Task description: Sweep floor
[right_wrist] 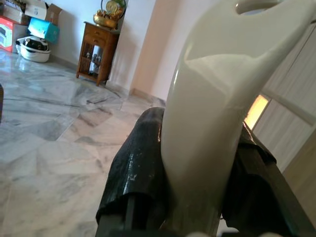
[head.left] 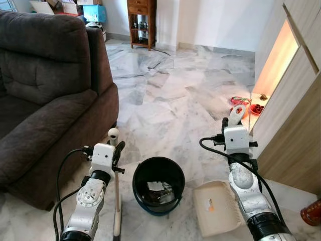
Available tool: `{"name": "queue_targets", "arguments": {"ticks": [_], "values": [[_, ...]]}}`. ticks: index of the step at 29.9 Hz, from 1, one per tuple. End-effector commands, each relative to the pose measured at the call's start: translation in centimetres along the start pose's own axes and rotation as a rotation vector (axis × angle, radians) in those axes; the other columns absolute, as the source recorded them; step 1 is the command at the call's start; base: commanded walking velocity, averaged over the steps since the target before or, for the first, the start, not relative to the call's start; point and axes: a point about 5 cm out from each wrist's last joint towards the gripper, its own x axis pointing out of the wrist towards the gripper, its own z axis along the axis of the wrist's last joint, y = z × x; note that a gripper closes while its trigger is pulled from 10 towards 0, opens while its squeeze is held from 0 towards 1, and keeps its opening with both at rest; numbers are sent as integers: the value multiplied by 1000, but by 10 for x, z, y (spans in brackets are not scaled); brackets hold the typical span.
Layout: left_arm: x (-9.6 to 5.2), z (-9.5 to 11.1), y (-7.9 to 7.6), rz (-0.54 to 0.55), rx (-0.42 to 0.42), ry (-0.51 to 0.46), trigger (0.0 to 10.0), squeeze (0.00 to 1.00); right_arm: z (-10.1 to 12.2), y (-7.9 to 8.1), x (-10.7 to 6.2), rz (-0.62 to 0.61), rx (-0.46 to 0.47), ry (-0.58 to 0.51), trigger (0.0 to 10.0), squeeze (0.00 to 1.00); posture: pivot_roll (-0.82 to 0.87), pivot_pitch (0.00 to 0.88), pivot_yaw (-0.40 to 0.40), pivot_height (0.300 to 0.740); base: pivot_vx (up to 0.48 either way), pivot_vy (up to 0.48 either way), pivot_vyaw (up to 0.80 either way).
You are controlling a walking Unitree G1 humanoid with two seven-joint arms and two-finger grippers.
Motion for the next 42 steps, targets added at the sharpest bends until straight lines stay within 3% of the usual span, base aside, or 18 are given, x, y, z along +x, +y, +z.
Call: {"name": "queue_targets", "arguments": {"ticks": [1, 24, 42], "values": [[2, 10, 1, 1, 8, -49, 10000, 0, 9, -3, 7, -17, 15, -48, 10000, 0, 114, 0, 16, 740, 0, 0, 0], [2, 11, -2, -13, 5, -52, 10000, 0, -3, 2, 2, 1, 30, -17, 10000, 0, 110, 0, 20, 740, 0, 0, 0], [4, 13, -1, -8, 4, -54, 10000, 0, -3, 2, 4, 5, 35, -10, 10000, 0, 108, 0, 20, 740, -269, 0, 0]]}}
